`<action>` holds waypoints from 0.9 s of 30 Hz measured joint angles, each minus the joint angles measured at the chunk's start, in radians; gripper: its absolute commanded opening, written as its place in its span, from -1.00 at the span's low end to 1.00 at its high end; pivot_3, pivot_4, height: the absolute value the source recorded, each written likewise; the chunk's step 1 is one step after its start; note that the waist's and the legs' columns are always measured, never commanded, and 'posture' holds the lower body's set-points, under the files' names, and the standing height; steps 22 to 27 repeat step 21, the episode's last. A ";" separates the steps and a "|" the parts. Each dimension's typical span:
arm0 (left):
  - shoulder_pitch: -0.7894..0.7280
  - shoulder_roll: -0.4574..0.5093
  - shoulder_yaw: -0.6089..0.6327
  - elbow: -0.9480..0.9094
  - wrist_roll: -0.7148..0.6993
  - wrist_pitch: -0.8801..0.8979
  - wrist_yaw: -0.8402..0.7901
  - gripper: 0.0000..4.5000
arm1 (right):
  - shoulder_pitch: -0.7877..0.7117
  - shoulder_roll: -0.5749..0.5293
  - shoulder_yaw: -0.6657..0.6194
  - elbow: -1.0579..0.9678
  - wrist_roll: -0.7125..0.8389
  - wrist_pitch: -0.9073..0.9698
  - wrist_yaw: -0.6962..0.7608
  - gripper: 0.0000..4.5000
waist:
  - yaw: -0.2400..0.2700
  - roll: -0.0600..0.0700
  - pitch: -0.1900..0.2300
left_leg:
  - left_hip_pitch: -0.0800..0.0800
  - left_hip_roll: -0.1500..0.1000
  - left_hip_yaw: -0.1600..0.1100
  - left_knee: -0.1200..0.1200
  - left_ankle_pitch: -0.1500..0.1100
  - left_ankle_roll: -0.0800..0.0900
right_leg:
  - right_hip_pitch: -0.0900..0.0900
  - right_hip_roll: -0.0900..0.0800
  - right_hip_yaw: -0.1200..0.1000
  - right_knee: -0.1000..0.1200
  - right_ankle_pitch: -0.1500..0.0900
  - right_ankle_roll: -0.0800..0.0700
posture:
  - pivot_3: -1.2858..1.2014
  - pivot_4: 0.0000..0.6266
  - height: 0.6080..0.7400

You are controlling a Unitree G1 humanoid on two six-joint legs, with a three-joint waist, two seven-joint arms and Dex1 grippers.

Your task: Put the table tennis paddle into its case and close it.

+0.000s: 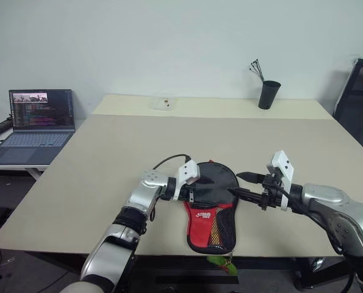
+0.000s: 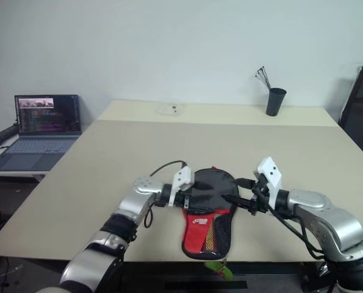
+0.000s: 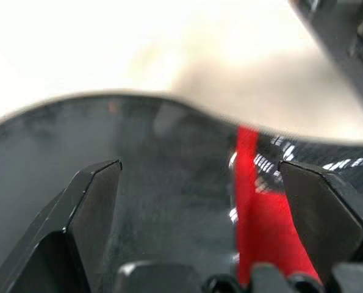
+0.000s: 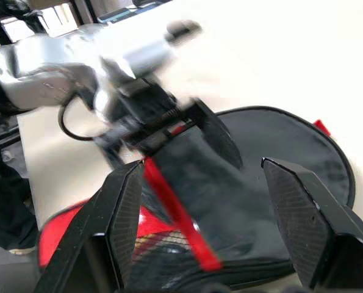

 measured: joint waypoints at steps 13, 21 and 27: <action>0.433 0.214 0.218 -0.589 -0.176 0.370 0.268 1.00 | -0.192 -0.001 0.008 0.536 -0.184 -0.288 0.272 0.47 | 0.002 0.003 0.003 | 0.002 0.001 0.000 0.001 0.000 0.000 | 0.002 0.000 0.000 0.000 -0.003 -0.006 | 0.03 -0.52 1.00; 0.416 0.271 0.218 -0.522 -0.176 0.321 0.279 1.00 | -0.221 -0.047 -0.015 0.583 -0.227 -0.312 0.294 0.47 | 0.001 0.004 0.004 | 0.002 0.001 0.000 0.000 0.000 0.000 | 0.001 0.000 0.000 0.000 -0.004 -0.008 | 0.03 -0.52 1.00; 0.416 0.271 0.218 -0.522 -0.176 0.321 0.279 1.00 | -0.221 -0.047 -0.015 0.583 -0.227 -0.312 0.294 0.47 | 0.001 0.004 0.004 | 0.002 0.001 0.000 0.000 0.000 0.000 | 0.001 0.000 0.000 0.000 -0.004 -0.008 | 0.03 -0.52 1.00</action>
